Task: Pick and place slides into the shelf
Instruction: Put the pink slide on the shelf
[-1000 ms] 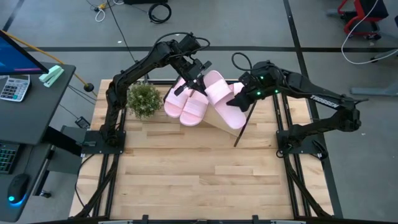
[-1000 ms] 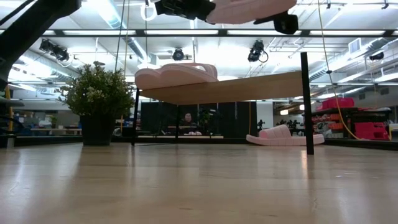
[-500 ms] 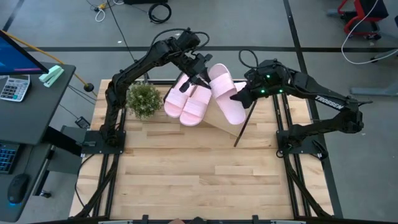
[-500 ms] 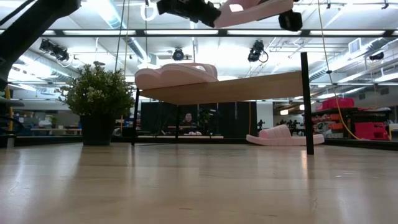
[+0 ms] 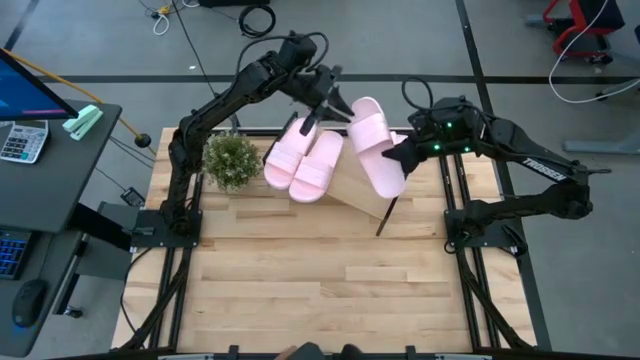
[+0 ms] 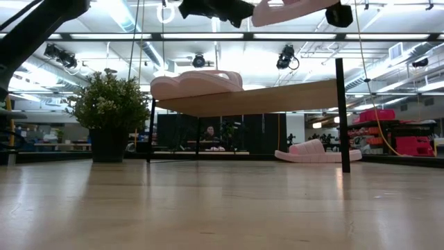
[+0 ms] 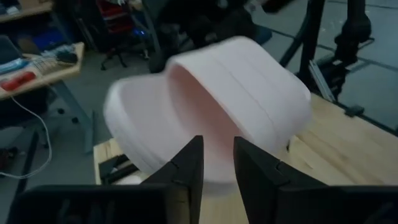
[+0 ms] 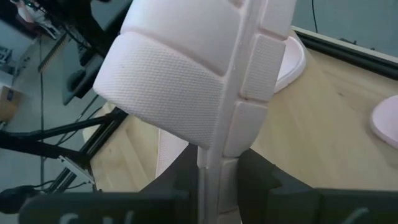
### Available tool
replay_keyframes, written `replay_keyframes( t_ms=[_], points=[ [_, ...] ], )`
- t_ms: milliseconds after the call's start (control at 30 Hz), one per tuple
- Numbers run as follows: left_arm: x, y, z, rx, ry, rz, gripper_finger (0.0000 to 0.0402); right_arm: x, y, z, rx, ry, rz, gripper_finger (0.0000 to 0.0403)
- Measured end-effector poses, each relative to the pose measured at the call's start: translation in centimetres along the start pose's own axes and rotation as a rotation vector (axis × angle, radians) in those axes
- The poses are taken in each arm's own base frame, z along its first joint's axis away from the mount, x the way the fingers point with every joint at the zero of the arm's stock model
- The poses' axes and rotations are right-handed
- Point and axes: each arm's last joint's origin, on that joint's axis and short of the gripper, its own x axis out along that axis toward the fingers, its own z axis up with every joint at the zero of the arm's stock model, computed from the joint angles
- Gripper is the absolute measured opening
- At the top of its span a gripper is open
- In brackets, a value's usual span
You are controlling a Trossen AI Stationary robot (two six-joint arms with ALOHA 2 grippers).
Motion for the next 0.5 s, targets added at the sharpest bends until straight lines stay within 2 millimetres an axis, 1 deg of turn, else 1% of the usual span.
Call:
replay_keyframes(
  t_ms=[200, 300, 400, 500],
  points=[
    [-0.1, 0.4, 0.4, -0.029, -0.032, 0.027, 0.0093, 0.0, 0.0, 0.0, 0.0, 0.001, -0.005, 0.0073],
    [-0.4, 0.8, 0.2, -0.05, 0.0, 0.087, 0.0101, 0.0, -0.2, -0.1, 0.003, -0.005, -0.034, 0.0073],
    [-0.9, 1.2, 0.1, -0.073, 0.013, 0.143, 0.011, 0.0, -0.3, -0.2, 0.011, -0.007, -0.066, 0.0073],
    [-2.1, 1.6, 0.3, -0.116, 0.003, 0.184, 0.0116, 0.0, -0.6, -0.2, 0.044, -0.021, -0.113, 0.0073]
  ],
)
